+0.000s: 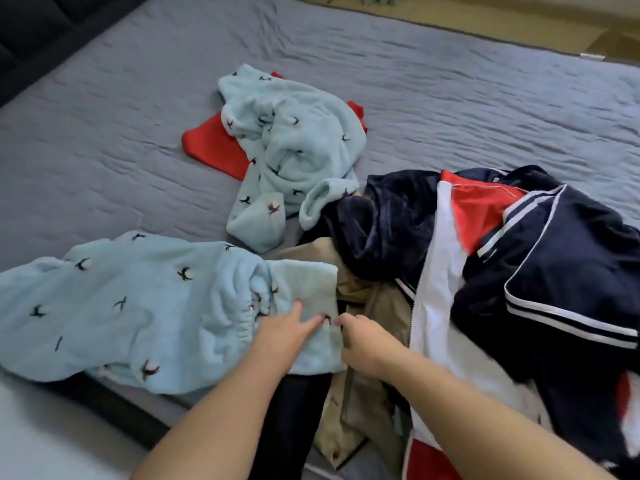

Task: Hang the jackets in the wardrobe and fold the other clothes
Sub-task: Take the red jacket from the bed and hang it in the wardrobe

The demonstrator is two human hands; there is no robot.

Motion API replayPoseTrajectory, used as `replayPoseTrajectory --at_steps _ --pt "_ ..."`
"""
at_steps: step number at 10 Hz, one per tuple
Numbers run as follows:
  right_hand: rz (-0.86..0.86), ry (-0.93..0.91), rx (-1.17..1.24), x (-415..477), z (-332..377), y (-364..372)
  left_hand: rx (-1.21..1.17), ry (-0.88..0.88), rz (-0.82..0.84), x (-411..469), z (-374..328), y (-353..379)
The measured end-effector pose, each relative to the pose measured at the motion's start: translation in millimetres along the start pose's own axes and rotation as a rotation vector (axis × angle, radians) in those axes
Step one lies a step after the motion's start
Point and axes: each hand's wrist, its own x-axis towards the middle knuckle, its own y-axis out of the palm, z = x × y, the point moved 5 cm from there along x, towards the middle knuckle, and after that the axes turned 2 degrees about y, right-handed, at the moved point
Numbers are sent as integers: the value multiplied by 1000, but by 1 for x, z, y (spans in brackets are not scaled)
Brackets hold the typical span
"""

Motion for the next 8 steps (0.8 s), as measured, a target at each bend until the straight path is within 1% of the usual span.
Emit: replayPoseTrajectory --at_steps 1,2,3,4,5,6,7,8 --pt "9 -1 16 8 -7 18 64 27 -5 10 -4 7" --pt "23 7 4 3 -19 24 49 80 -20 -5 24 9" --pt "17 47 -51 -5 -34 19 216 -8 97 -34 87 14" --pt "24 66 -82 -8 -44 12 324 -340 459 -50 141 35" --pt "25 35 -101 -11 -50 7 421 -319 749 -45 128 57" --pt "-25 -10 -113 -23 -57 -4 518 -214 646 -45 97 51" --pt "-143 -79 -105 -46 -68 -24 516 -285 704 -72 87 56" --pt "-330 -133 -167 -71 -93 -57 1073 275 803 -81 63 52"
